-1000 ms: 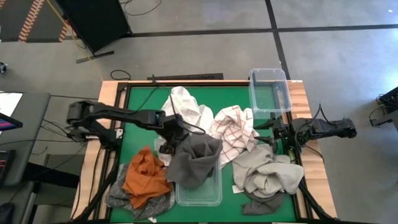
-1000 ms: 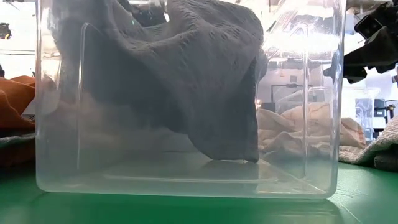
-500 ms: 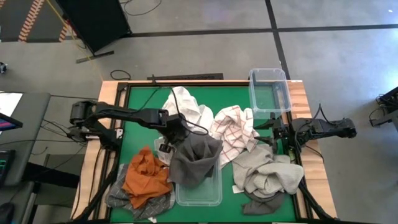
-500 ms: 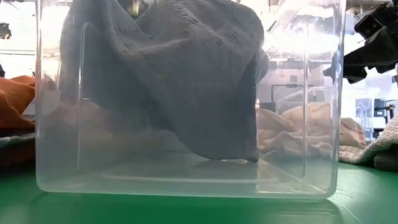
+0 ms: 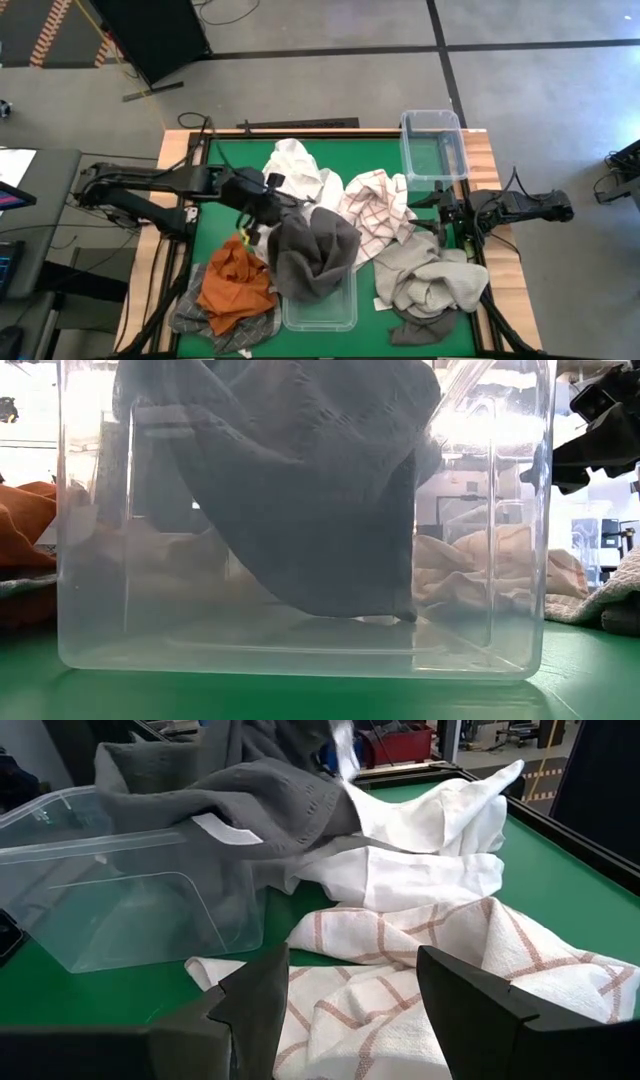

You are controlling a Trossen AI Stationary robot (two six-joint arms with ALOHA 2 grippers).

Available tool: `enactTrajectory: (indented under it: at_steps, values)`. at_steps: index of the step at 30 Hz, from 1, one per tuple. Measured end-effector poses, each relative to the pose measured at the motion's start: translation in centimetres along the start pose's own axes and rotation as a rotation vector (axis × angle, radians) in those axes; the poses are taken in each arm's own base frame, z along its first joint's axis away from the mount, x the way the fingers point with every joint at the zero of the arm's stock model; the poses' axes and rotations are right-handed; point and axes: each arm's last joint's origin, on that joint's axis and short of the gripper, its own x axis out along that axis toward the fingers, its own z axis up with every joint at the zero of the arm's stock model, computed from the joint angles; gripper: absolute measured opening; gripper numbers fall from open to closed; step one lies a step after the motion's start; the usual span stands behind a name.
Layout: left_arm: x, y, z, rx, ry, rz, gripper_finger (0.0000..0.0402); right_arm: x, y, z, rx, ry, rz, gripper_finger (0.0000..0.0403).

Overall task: Sort towels by color in basket
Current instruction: Put the black towel into the bottom transparent bin

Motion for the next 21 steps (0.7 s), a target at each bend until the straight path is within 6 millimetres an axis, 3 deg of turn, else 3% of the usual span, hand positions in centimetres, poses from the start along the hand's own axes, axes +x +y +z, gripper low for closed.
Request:
enactTrajectory:
  at_steps: [7,21]
  values:
    - [0.4,-2.3,3.0,0.08,-0.174,-0.038,0.0012,0.0,0.0,0.0,0.0,0.001,0.0,0.0249]
    - [8.0,-8.4,4.7,0.171,-0.189,-0.257,0.0012,0.0,0.0,0.0,0.0,0.001,0.0,0.0249]
